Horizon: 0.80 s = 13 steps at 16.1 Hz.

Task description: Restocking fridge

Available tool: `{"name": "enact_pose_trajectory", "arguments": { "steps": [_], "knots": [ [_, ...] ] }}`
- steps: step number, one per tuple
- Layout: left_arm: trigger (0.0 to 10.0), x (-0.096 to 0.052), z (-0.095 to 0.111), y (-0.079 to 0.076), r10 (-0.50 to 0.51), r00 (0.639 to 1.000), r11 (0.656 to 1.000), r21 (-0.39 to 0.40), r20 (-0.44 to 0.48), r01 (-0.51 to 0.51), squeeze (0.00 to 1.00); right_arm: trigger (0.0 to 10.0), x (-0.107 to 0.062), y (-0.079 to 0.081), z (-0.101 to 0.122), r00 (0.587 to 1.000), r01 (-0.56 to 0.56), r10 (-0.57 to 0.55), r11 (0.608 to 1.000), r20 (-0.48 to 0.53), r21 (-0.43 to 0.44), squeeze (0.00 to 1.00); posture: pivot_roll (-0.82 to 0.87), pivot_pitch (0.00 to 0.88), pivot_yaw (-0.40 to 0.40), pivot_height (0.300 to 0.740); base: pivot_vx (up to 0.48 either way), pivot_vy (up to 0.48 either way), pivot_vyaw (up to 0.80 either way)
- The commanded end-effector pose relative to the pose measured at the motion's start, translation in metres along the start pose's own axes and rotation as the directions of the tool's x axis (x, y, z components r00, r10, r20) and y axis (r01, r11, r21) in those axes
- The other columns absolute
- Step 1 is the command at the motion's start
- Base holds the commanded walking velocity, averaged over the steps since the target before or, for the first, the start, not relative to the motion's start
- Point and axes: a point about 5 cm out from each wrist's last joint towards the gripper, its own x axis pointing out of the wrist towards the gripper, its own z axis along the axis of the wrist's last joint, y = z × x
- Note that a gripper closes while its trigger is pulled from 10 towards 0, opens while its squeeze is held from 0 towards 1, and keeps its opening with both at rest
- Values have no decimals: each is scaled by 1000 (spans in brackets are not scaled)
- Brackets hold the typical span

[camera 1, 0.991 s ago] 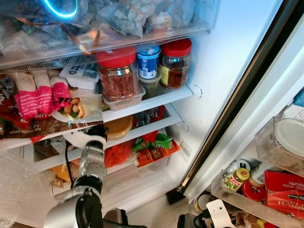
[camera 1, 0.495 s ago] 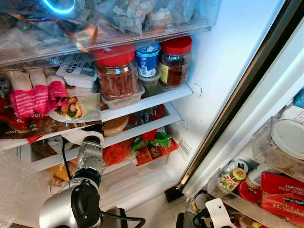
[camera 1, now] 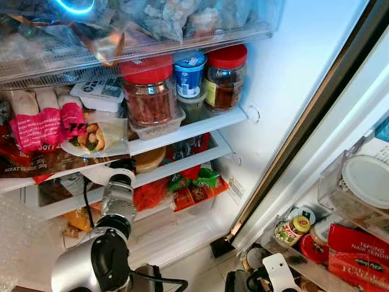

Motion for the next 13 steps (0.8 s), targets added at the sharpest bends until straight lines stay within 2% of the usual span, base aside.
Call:
{"name": "enact_pose_trajectory", "arguments": {
  "steps": [1, 7, 8, 9, 13],
  "knots": [
    [10000, -1, -5, -4, -27, 999, 1000, 8, -21, 28, 1000, 10000, -18, 4, -51, 980, -34, 29, 999, -199, -20, 0, -148, 146, -86, 631, 0, 0, 0],
    [10000, 0, -4, -12, -110, 994, 993, 36, -23, 111, 1000, 10000, -18, 4, -49, 980, -32, 29, 999, -195, -16, 0, -139, 141, -75, 631, 0, 0, 0],
    [10000, -1, -5, -13, -125, 992, 991, 35, -24, 125, 51, 10000, -18, 4, -49, 981, -33, 29, 999, -194, -16, 0, -132, 134, -69, 631, 0, 0, 0],
    [10000, -1, -5, -15, -138, 990, 990, 34, -23, 139, 0, 10000, -18, 5, -49, 981, -33, 30, 999, -193, -15, 0, -132, 134, -69, 631, 0, 0, 0],
    [10000, -6, -7, -14, -153, 988, 988, 16, -15, 153, 0, 10000, -17, 5, -49, 981, -35, 31, 999, -192, -15, 0, -121, 119, -56, 631, 0, 0, 0]
  ]
}}
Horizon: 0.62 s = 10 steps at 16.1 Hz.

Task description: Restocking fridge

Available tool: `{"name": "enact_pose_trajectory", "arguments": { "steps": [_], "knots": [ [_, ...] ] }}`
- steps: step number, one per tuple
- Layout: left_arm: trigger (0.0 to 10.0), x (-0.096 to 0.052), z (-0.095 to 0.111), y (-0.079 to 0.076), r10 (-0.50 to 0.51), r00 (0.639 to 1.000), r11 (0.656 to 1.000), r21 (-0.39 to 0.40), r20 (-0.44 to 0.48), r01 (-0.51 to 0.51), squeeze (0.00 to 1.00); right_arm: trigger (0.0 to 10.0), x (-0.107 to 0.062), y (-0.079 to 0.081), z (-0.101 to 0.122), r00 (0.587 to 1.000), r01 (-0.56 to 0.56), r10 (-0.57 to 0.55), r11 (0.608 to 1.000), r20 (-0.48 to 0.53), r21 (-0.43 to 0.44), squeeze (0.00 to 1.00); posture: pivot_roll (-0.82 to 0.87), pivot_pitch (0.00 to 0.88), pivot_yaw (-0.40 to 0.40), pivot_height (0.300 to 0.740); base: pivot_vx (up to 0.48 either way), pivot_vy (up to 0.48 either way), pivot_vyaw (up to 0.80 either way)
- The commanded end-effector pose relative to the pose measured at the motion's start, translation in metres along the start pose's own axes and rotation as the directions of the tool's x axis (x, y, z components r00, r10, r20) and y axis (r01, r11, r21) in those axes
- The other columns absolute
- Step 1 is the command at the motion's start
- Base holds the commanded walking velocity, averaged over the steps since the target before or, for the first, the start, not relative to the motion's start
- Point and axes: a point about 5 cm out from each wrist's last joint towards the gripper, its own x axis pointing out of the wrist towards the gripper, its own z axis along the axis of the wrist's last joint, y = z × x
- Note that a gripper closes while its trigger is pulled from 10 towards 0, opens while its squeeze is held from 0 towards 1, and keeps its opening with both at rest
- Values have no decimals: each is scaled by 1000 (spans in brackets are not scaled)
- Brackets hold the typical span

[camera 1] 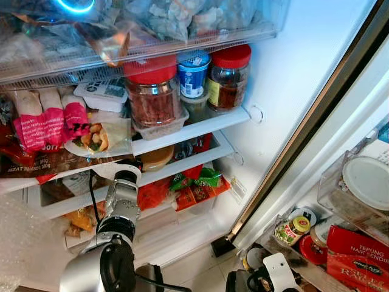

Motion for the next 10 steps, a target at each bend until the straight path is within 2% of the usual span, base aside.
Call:
{"name": "enact_pose_trajectory", "arguments": {
  "steps": [1, 6, 10],
  "knots": [
    [10000, -4, -5, 2, 2, 1000, 1000, -5, -22, -2, 0, 10000, -17, 7, -49, 980, -33, 30, 999, -194, -15, 0, -121, 119, -56, 631, 0, 0, 0],
    [10000, -23, -16, 4, -8, 999, 1000, -24, -37, 7, 0, 10000, -17, 8, -49, 980, -36, 33, 999, -195, -13, 0, -109, 107, -48, 631, 0, 0, 0],
    [10000, -36, -12, 6, 0, 998, 1000, -25, -57, -2, 0, 10000, -16, 8, -48, 981, -35, 32, 999, -192, -11, 0, -100, 108, -44, 631, 0, 0, 0]
  ]
}}
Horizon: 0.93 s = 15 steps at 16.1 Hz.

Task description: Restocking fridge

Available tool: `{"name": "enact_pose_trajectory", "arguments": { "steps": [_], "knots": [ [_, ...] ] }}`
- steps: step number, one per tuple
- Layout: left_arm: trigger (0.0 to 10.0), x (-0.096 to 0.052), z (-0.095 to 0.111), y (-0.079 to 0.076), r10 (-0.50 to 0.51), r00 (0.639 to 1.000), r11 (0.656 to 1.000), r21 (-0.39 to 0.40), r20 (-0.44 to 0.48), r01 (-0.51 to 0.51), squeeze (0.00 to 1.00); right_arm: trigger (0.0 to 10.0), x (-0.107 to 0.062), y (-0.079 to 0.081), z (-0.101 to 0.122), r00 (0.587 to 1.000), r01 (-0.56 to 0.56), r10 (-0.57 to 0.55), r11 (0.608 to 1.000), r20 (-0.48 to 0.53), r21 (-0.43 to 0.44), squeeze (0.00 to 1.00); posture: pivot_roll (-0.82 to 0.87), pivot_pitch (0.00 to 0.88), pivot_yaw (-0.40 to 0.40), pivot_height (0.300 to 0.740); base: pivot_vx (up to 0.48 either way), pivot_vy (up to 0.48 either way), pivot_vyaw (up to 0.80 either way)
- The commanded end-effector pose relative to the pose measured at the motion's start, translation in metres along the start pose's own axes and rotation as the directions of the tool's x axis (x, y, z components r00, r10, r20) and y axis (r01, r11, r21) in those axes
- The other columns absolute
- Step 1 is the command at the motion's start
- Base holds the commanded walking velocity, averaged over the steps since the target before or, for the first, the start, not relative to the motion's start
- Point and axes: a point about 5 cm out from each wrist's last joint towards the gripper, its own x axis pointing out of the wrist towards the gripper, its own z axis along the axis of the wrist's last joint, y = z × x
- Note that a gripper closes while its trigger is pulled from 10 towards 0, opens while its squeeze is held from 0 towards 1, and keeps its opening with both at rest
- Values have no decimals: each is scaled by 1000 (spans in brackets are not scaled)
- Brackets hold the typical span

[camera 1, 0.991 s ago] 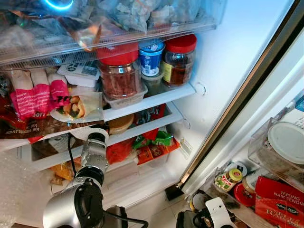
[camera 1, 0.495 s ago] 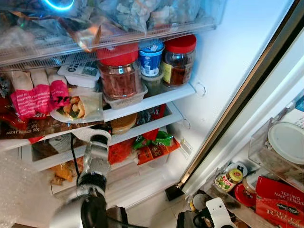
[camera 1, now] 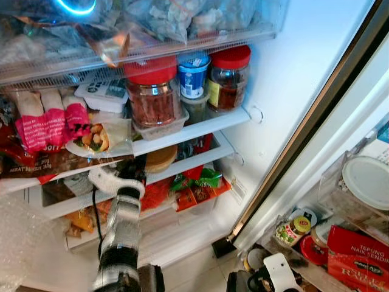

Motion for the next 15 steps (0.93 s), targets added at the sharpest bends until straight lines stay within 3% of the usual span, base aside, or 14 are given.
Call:
{"name": "enact_pose_trajectory", "arguments": {
  "steps": [1, 9, 15],
  "knots": [
    [10000, -1, 1, -5, -14, 1000, 1000, -19, -9, 14, 0, 10000, -16, 9, -47, 981, -37, 34, 999, -189, -9, 0, -97, 109, -43, 631, 0, 0, 0],
    [10000, -22, -3, -20, -93, 990, 994, -61, -103, 87, 0, 10000, -15, 10, -46, 982, -35, 33, 999, -186, -6, 0, -94, 116, -34, 631, 0, 0, 0],
    [10000, -11, -8, -23, -107, 983, 992, -87, -150, 94, 0, 10000, -15, 11, -45, 982, -33, 32, 999, -184, -5, 0, -105, 108, -28, 631, 0, 0, 0]
  ]
}}
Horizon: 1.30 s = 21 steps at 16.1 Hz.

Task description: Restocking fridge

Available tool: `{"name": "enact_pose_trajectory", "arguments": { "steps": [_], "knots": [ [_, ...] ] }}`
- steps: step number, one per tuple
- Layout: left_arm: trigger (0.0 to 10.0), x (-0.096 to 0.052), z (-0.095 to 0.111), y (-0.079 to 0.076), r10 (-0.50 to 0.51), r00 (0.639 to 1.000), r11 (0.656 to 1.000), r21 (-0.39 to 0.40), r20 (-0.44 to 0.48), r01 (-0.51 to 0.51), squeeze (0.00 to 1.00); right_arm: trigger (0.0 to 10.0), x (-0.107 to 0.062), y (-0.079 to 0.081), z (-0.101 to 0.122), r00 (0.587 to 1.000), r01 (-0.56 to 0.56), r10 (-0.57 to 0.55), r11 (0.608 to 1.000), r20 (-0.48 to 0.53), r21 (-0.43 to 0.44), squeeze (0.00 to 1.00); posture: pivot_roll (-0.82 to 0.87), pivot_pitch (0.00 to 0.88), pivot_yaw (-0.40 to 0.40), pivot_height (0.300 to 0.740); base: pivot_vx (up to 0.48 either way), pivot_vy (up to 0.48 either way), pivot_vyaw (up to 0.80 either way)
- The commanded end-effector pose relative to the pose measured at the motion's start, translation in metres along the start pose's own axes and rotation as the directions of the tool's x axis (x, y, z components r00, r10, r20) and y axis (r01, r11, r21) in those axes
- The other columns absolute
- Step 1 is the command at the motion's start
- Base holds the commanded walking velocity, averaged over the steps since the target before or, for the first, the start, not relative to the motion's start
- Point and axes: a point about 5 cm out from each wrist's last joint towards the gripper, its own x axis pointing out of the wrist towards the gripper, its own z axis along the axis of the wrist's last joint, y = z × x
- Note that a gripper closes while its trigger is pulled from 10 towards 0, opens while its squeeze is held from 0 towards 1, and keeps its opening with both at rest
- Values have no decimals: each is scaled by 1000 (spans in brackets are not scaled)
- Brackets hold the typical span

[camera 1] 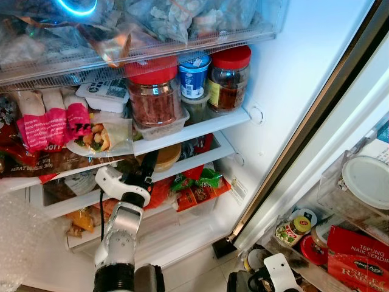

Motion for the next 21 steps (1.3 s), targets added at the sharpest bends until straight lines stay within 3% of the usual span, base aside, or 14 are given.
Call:
{"name": "enact_pose_trajectory", "arguments": {
  "steps": [1, 5, 8, 11, 15, 17, 19, 20, 21],
  "knots": [
    [10000, 4, -4, -2, -9, 1000, 1000, -25, -21, 8, 0, 10000, -15, 11, -45, 982, -35, 33, 999, -183, -4, 0, -106, 107, -27, 631, 0, 0, 0],
    [10000, 12, -10, 2, -1, 999, 1000, -29, -47, -1, 0, 10000, -14, 11, -43, 983, -29, 29, 1000, -179, 2, 0, -116, 103, -22, 631, 0, 0, 0],
    [10000, 3, -8, 4, -9, 999, 1000, -15, -40, 8, 0, 10000, -14, 11, -44, 983, -28, 28, 1000, -181, 3, 0, -116, 103, -22, 631, 0, 0, 0],
    [10000, -11, -4, 1, -40, 999, 995, 87, -33, 42, 0, 10000, -14, 12, -44, 983, -31, 31, 1000, -181, 3, 0, -95, 108, -22, 631, 0, 0, 0],
    [10000, -25, -1, -3, -42, 998, 986, 159, -47, 49, 0, 10000, -14, 12, -44, 983, -32, 32, 999, -182, 2, 0, -90, 108, -21, 631, 0, 0, 0],
    [10000, -32, 4, -1, -30, 998, 945, 323, -49, 44, 0, 10000, -14, 12, -44, 983, -33, 33, 999, -182, 5, 0, -87, 106, -16, 631, 0, 0, 0],
    [10000, -38, 3, -3, -40, 994, 823, 561, -97, 88, 0, 10000, -14, 13, -44, 982, -33, 33, 999, -183, 5, 0, -86, 106, -14, 631, 0, 0, 0],
    [10000, -43, 4, 1, -15, 995, 745, 663, -94, 74, 0, 10000, -14, 13, -44, 982, -34, 34, 999, -184, 5, 0, -79, 101, -10, 631, 0, 0, 0],
    [10000, -47, 5, 7, 15, 997, 733, 680, -76, 41, 0, 10000, -14, 13, -44, 982, -35, 35, 999, -184, 6, 0, -82, 97, -8, 631, 0, 0, 0]
  ]
}}
